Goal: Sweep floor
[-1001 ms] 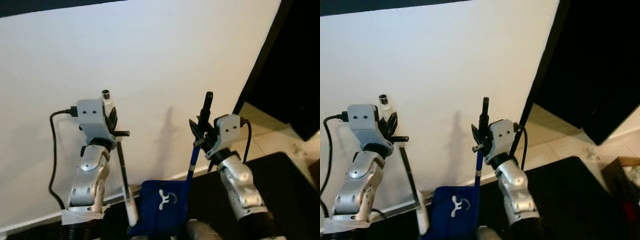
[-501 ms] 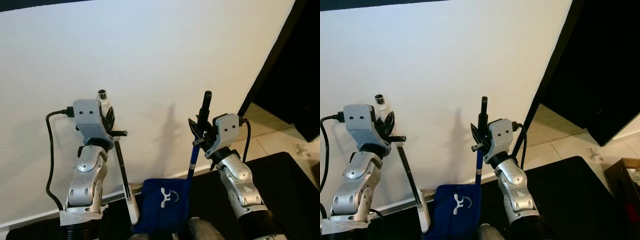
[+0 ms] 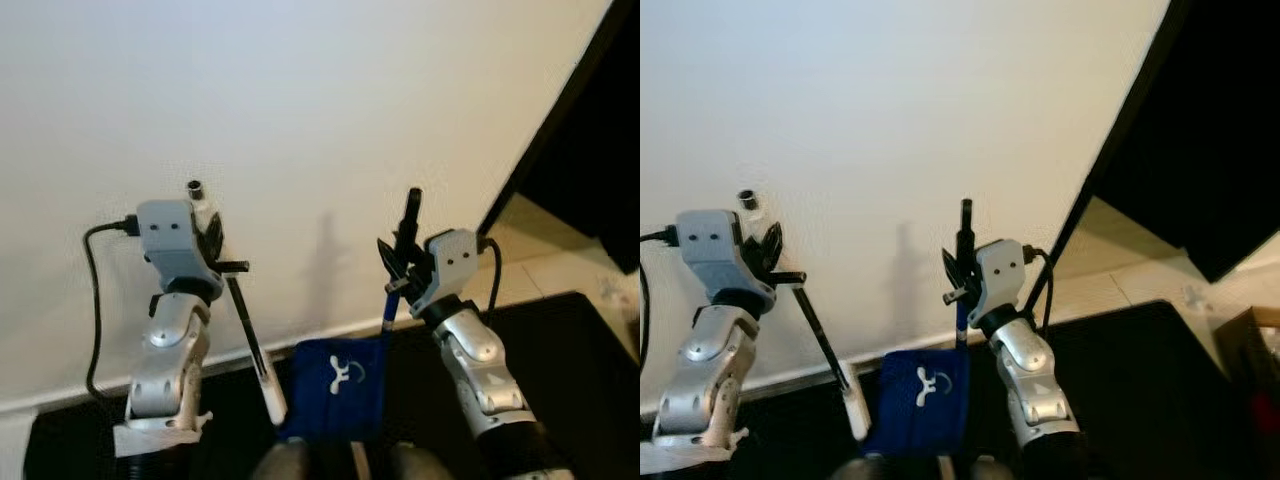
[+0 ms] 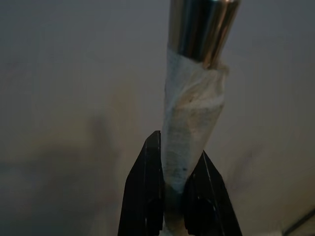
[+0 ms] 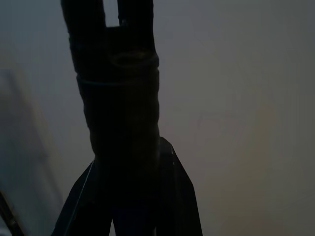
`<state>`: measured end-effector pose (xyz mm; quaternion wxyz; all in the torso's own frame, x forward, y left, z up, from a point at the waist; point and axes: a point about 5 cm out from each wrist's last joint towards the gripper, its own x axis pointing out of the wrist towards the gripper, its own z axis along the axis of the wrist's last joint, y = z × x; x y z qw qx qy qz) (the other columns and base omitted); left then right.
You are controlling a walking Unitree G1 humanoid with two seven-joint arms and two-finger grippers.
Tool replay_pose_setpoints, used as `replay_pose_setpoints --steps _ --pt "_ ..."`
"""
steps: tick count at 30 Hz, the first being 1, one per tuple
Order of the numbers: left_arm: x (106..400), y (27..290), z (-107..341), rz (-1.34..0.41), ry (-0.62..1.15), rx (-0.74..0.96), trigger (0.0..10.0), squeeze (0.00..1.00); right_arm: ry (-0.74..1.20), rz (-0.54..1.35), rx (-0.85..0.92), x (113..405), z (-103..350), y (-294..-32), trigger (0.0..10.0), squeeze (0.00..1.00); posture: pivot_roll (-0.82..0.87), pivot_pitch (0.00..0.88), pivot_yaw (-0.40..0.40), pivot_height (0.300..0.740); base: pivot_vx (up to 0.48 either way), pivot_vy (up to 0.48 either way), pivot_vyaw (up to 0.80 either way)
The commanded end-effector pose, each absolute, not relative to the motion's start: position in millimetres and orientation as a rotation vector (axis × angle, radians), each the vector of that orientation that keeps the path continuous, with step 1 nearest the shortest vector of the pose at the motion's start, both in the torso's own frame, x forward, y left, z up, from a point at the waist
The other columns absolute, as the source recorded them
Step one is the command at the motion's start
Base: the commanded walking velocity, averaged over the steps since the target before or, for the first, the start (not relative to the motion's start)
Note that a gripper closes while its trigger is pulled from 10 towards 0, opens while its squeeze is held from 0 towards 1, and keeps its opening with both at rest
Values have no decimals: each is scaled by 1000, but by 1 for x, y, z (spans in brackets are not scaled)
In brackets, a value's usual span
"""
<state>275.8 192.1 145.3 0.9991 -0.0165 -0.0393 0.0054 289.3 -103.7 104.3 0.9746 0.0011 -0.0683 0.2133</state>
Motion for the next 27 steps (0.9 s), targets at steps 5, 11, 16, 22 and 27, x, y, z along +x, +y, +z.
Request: replay_pose_setpoints --steps 5,11,16,22,27 --pt "276 188 151 -5 -113 -50 10000 0 -165 429 13 289 109 -104 10000 0 19 49 24 740 -462 0 0" --pt "276 188 151 -5 -112 -47 10000 0 -163 427 15 290 108 -103 10000 0 19 49 26 740 0 0 0" --pt "276 188 150 -7 -111 -44 10000 0 -162 425 16 290 108 -103 10000 0 18 50 26 740 0 0 0" --pt "276 187 150 -8 -111 -43 10000 0 -163 423 16 290 108 -104 10000 0 18 49 28 740 0 0 0" --pt "276 187 151 -8 -112 -42 10000 0 -162 421 18 290 108 -104 10000 0 18 50 29 740 0 0 0"
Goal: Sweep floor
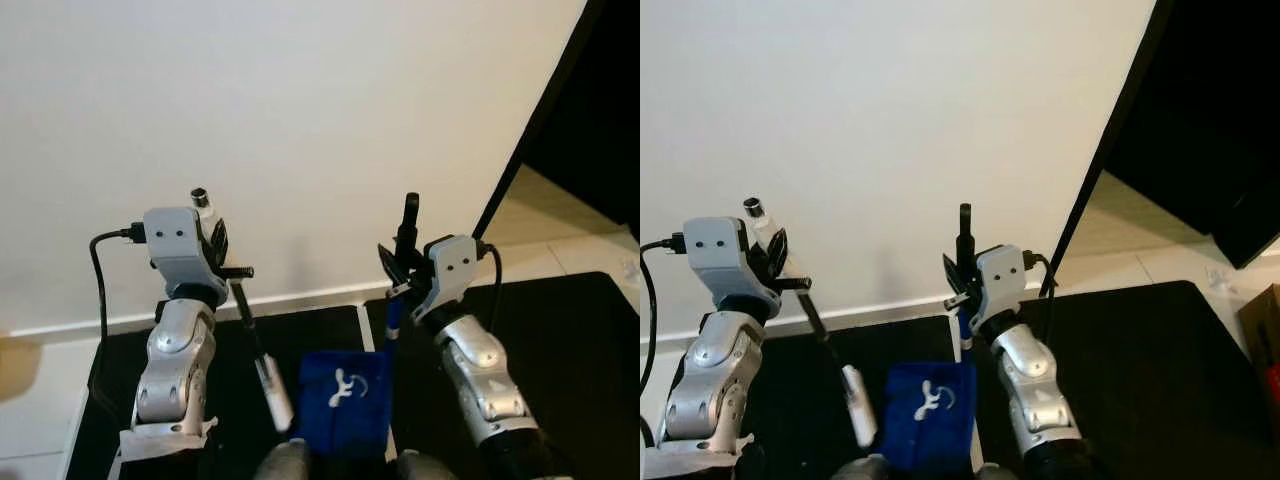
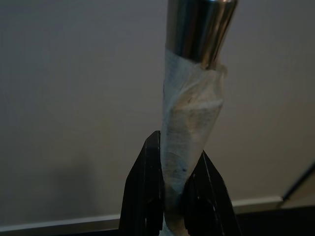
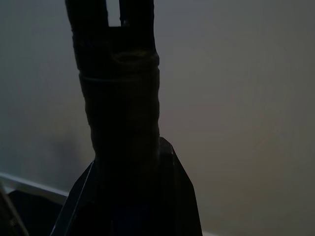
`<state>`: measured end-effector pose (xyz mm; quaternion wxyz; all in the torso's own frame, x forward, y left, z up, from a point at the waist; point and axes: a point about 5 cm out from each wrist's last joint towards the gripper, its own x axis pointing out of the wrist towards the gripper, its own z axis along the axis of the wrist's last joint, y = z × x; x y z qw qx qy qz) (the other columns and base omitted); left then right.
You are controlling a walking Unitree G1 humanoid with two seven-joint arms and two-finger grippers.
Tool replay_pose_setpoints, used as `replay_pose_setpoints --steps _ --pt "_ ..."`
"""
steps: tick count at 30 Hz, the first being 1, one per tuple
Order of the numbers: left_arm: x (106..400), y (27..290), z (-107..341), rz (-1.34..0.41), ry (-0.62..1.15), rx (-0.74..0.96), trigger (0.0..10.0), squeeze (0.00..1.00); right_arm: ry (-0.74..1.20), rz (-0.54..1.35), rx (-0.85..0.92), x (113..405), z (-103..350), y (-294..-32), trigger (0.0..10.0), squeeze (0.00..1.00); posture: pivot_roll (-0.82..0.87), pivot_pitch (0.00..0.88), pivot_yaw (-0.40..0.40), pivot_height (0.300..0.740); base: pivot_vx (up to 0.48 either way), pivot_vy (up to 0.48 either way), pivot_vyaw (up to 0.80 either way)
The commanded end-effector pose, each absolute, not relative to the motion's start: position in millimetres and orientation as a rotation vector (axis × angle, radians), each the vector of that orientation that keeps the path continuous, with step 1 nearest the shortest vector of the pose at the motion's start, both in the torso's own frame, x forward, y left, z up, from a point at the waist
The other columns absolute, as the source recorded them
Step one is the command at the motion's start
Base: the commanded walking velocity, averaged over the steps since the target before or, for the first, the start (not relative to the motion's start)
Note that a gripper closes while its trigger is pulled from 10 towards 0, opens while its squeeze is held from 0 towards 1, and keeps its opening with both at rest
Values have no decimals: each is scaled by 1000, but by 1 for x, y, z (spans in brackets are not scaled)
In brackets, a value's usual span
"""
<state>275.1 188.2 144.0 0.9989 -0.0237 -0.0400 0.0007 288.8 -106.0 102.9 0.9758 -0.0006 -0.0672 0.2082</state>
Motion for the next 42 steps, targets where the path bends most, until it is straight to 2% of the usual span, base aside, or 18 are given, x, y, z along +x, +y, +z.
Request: replay_pose_setpoints --steps 1,7,42 --pt "276 187 151 -9 -112 -42 10000 0 -162 420 19 289 108 -104 10000 0 18 50 29 740 0 0 0" --pt "276 187 150 -9 -111 -42 10000 0 -161 419 24 289 107 -104 10000 0 18 51 29 740 0 0 -244" --pt "278 184 150 5 -111 -81 10000 0 -157 422 19 291 107 -105 10000 0 11 43 27 740 0 0 -798"
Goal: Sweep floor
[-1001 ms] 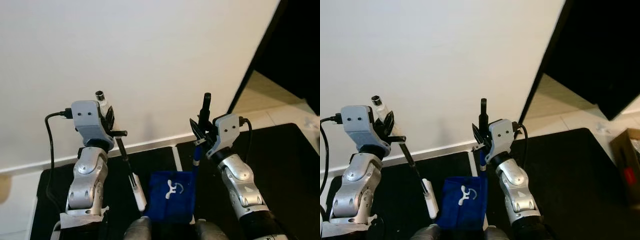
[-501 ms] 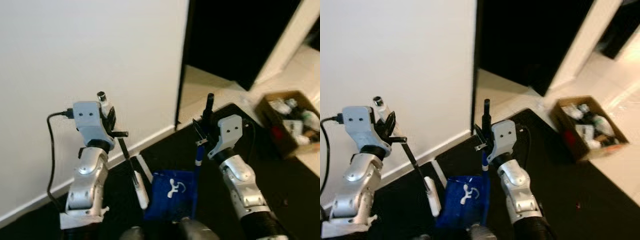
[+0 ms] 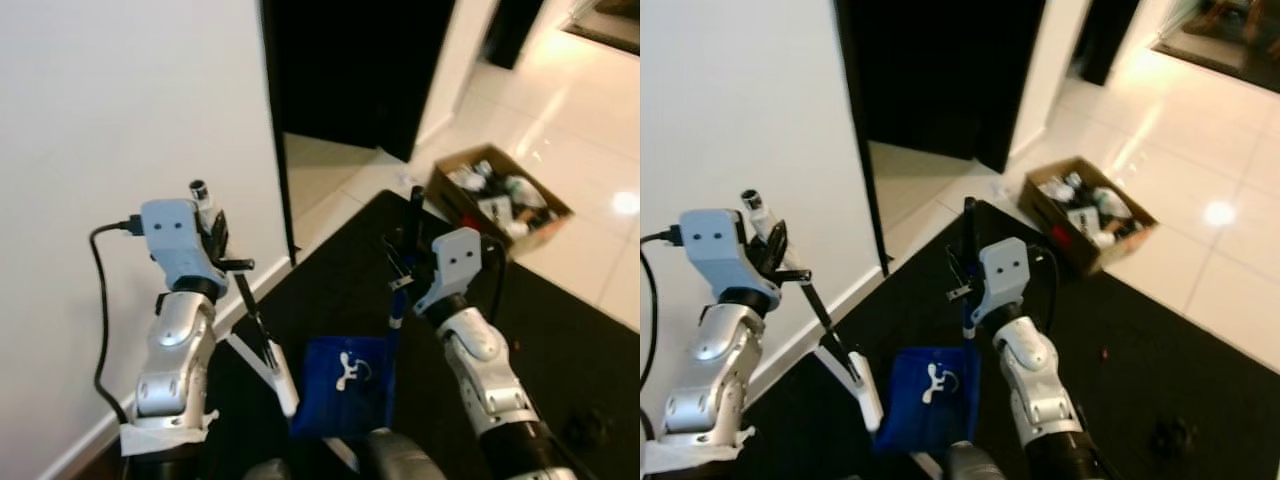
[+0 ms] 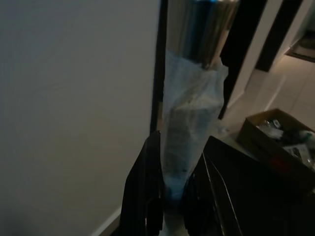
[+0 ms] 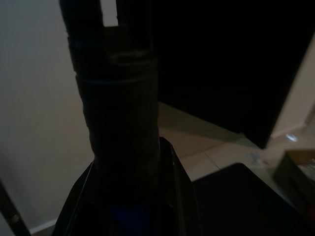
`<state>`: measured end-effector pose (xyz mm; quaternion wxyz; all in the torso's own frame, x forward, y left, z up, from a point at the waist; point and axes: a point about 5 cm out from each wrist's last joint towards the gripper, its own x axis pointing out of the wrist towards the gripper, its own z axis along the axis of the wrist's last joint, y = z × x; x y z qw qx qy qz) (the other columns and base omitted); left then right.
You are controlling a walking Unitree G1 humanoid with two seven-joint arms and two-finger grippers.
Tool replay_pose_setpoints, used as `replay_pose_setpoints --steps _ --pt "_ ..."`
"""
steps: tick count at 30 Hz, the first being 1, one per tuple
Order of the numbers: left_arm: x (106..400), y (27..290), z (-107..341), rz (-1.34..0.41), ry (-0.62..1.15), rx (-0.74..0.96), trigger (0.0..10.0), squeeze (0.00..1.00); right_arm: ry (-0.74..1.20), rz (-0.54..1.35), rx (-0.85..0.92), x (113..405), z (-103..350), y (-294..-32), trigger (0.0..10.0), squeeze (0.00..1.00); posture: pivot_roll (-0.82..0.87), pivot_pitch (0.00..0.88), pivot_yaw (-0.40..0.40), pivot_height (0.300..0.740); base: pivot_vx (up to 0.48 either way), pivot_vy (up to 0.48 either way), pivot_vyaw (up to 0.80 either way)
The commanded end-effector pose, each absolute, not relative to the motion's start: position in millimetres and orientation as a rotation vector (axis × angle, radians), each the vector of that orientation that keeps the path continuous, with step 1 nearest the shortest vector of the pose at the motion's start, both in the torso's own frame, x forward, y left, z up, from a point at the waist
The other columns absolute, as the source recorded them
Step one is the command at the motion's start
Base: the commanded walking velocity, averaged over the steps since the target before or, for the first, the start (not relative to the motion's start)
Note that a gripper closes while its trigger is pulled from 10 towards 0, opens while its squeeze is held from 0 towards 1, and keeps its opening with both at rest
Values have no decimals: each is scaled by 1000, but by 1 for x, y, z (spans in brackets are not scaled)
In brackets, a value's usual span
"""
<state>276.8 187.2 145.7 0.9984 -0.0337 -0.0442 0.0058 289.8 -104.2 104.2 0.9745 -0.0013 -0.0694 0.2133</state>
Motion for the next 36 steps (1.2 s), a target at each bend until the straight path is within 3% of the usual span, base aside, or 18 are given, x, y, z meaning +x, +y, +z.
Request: replay_pose_setpoints --steps 1,36 --pt "278 184 150 0 -111 -77 10000 0 -157 422 18 291 107 -105 10000 0 10 41 26 740 0 0 -800" --pt "280 179 154 -30 -126 -60 10000 0 -153 419 21 291 106 -104 10000 0 12 52 29 740 0 0 -800"
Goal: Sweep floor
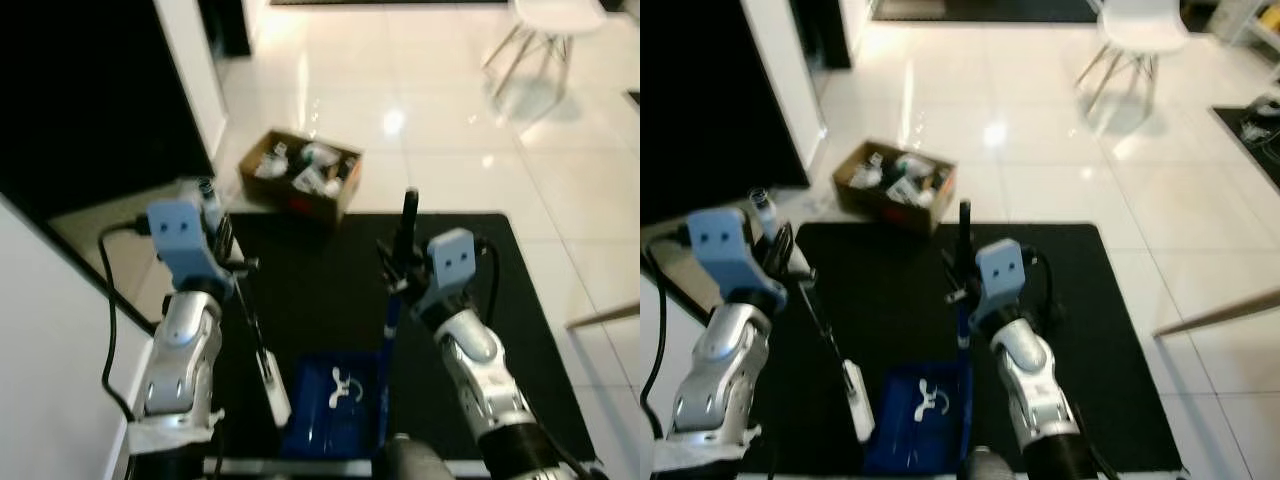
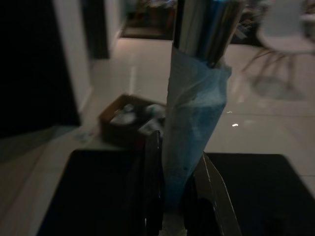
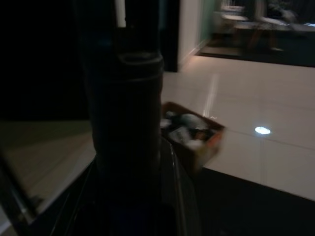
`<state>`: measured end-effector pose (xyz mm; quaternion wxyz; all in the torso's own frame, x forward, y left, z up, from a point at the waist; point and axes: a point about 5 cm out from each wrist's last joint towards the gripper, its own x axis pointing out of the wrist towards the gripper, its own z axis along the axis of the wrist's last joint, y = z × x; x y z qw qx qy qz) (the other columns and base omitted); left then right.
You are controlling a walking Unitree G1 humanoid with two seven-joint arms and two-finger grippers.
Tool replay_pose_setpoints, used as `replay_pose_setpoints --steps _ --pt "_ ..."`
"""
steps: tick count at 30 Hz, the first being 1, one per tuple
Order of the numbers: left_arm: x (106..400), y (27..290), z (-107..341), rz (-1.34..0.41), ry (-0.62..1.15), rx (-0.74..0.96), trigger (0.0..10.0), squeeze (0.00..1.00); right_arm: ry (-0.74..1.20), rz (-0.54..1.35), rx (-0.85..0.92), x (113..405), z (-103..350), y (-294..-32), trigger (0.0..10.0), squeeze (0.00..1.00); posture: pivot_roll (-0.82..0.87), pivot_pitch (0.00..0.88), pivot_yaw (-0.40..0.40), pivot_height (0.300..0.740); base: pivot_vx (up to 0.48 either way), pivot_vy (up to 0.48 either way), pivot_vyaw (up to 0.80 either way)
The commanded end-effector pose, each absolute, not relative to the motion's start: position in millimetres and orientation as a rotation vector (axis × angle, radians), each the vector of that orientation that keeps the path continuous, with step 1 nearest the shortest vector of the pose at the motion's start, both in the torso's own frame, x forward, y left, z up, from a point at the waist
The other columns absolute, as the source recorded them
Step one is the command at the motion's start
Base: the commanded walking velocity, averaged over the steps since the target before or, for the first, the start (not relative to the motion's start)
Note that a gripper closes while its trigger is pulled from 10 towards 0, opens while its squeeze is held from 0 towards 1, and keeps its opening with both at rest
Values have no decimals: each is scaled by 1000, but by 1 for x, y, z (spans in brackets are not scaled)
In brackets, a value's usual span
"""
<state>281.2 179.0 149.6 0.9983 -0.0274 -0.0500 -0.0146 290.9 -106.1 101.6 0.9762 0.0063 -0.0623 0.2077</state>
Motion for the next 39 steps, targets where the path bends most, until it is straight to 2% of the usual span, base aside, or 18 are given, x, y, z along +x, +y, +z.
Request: replay_pose_setpoints --steps 1,3,19,23,29,34,36,39 --pt "280 179 154 -31 -126 -60 10000 0 -155 419 21 291 107 -104 10000 0 12 51 29 740 0 0 -800" --pt "281 179 154 -31 -127 -60 10000 0 -155 419 22 291 107 -104 10000 0 12 51 29 740 0 0 -800" --pt "287 185 158 24 -132 -50 10000 0 -231 479 -38 297 126 -98 10000 0 15 55 25 740 0 0 0" --pt "285 195 152 83 -87 -86 10000 0 -267 523 -51 304 138 -86 10000 0 33 77 -1 740 0 0 0" --pt "278 181 149 76 -102 -180 10000 0 -251 555 -57 303 135 -82 10000 0 51 105 -55 740 0 0 0" --pt "275 177 145 76 -82 -103 10000 0 -271 519 -100 303 136 -91 10000 0 43 109 -61 740 0 0 0" --pt "277 176 140 73 -92 23 10000 0 -312 419 -103 310 145 -105 10000 0 40 110 -59 740 0 0 0" --pt "279 176 135 104 -87 -7 10000 0 -342 307 -109 317 152 -119 10000 0 25 102 -44 740 0 0 0"
